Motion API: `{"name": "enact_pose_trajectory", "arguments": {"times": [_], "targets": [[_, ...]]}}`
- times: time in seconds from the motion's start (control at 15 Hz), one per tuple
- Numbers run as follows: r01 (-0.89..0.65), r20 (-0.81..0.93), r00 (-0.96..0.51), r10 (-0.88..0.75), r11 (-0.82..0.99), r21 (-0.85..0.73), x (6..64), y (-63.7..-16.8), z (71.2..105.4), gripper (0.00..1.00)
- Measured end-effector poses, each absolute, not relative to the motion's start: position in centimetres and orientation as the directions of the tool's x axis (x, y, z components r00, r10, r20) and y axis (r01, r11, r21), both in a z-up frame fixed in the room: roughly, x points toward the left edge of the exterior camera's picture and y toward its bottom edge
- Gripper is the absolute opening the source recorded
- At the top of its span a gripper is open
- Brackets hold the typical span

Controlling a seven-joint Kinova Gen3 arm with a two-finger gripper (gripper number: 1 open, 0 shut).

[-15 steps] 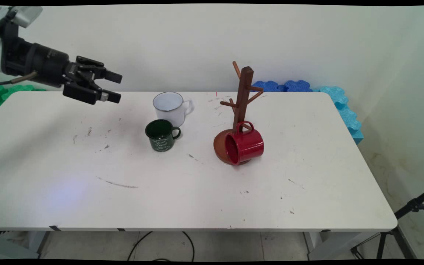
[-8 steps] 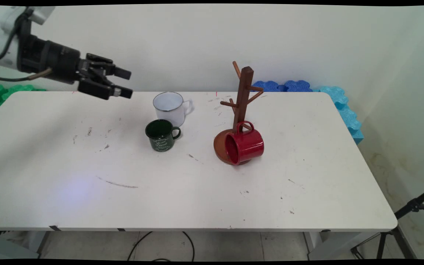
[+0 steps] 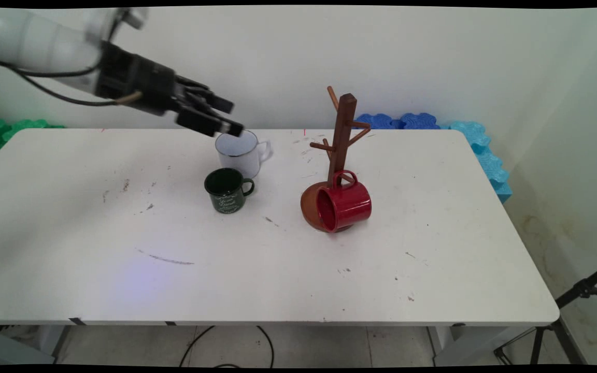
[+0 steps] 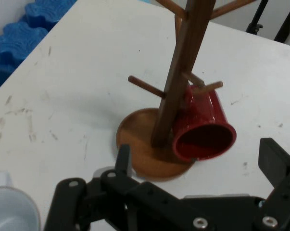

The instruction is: Pick up the red mug from the rack

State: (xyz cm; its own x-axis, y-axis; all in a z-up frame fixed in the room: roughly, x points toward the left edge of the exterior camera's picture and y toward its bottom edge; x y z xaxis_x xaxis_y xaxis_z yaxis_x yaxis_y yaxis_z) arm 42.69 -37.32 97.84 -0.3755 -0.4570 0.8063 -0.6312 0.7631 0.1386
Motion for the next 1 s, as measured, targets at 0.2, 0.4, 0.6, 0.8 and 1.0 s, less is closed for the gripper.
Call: {"name": "enact_pose_trajectory", "arguments": {"times": [0.2,0.4,0.6,0.8,1.0], "targets": [[-0.637,0.800,-0.366,-0.475,0.755,0.156,39.9,-38.5,96.8,1.00],[-0.647,0.797,-0.360,-0.485,0.745,0.161,37.5,-39.1,95.0,1.00],[-0.679,0.786,-0.346,-0.512,0.715,0.167,35.7,-38.7,92.5,1.00],[-0.706,0.780,-0.316,-0.539,0.684,0.186,34.1,-37.8,89.6,1.00],[-0.730,0.781,-0.276,-0.561,0.650,0.209,32.4,-36.6,86.6,1.00]]}}
